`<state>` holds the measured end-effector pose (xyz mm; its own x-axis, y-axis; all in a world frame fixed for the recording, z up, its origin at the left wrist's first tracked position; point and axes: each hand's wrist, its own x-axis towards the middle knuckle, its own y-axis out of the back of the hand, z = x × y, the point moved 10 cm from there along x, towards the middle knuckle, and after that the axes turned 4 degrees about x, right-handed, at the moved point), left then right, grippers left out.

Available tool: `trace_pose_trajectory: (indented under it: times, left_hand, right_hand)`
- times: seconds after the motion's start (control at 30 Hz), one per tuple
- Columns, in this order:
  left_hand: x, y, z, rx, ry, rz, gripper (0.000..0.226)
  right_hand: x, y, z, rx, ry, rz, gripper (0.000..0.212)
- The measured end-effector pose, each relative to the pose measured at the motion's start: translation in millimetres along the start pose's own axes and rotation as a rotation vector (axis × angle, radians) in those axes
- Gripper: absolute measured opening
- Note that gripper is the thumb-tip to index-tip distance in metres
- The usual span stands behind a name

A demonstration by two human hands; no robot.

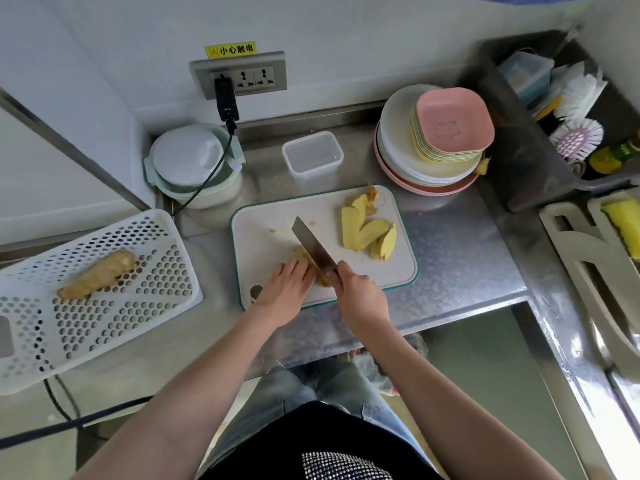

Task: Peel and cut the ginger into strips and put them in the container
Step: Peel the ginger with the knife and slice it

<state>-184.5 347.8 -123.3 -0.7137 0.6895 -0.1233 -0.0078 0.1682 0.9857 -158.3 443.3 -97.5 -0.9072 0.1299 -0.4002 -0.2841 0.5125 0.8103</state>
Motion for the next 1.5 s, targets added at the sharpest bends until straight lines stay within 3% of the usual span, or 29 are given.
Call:
trace_pose_trajectory:
  times: [0.27, 0.47, 0.57, 0.6, 0.67, 0.73, 0.77, 0.9, 1.07, 1.5]
  left_hand:
    - [-1, -5, -2, -0.052, 0.03, -0.001, 0.071]
    - [-4, -8, -3, -0.068, 0.059, -0.005, 0.071]
    - [-5, -2, -8, -0.14, 0.092, 0.031, 0.045]
    - [-7, 5, -19, -0.256, 0.194, 0.086, 0.03]
    - [-21, 20, -57, -0.625, 0.575, 0.266, 0.012]
    - [-32, 21, -84, -0.963, 0.939, 0.352, 0.028]
    - [-27, 21, -89, -1.009, 1.008, 0.325, 0.038]
    - [1, 35, -95, -0.778, 0.941, 0.175, 0.056]
    - [-1, 31, -98, -0.826, 0.961, 0.228, 0.045]
    - [4, 34, -99, -0.85, 0.973, 0.17, 0.041]
  right_hand:
    - [-5, -7, -5, -0.13, 0.024, 0.002, 0.02]
    - [-6, -11, -7, -0.172, 0.04, -0.007, 0.017]
    - [-7, -16, -7, -0.2, 0.029, -0.019, 0.01]
    - [-7, -16, -7, -0.213, 0.025, -0.022, 0.011]
    - [-7, -15, -7, -0.234, 0.023, -0.029, 0.016]
    - [-8, -16, -8, -0.252, 0.034, -0.044, 0.023]
    - [-8, -17, -8, -0.262, 0.043, -0.053, 0.025]
    - [-7, -19, -9, -0.261, 0.076, -0.035, 0.018]
    - [-5, -21, -8, -0.242, 0.105, -0.018, 0.018]
    - [0, -22, -6, -0.212, 0.109, -0.03, 0.017]
